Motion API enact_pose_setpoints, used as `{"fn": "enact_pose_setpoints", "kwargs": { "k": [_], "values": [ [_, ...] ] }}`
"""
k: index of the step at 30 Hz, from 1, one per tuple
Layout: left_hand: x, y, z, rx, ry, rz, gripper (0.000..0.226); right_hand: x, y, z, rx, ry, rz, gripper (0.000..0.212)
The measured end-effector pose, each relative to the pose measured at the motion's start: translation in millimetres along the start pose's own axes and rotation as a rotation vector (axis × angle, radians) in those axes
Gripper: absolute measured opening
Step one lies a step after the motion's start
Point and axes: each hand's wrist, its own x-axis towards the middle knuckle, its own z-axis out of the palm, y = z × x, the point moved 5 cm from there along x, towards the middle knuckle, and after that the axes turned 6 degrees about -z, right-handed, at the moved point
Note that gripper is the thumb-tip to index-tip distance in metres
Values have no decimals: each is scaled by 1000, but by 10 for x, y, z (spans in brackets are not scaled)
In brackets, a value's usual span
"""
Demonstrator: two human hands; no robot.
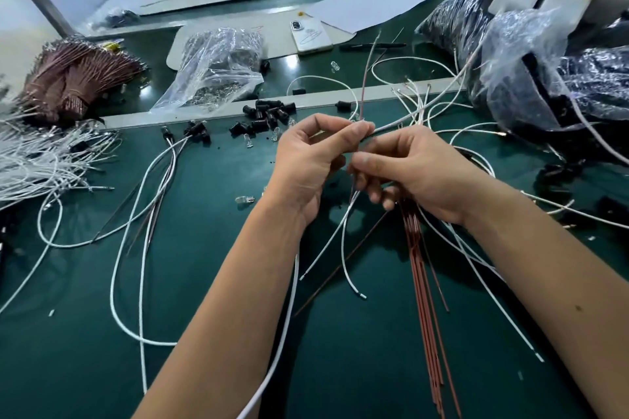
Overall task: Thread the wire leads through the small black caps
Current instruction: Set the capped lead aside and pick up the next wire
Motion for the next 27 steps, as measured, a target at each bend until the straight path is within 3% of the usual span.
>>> {"fn": "enact_pose_setpoints", "kwargs": {
  "k": [10,21,27],
  "values": [
    [63,65,-143,-44,71,-3,19,7,4,-44,94,2,19,18],
    [62,65,-175,218,46,32,26,-34,-206,-275,-8,514,-383,5],
    [59,28,-168,255,64,7,25,-38,-197,-301,-93,558,-410,3]
  ]
}}
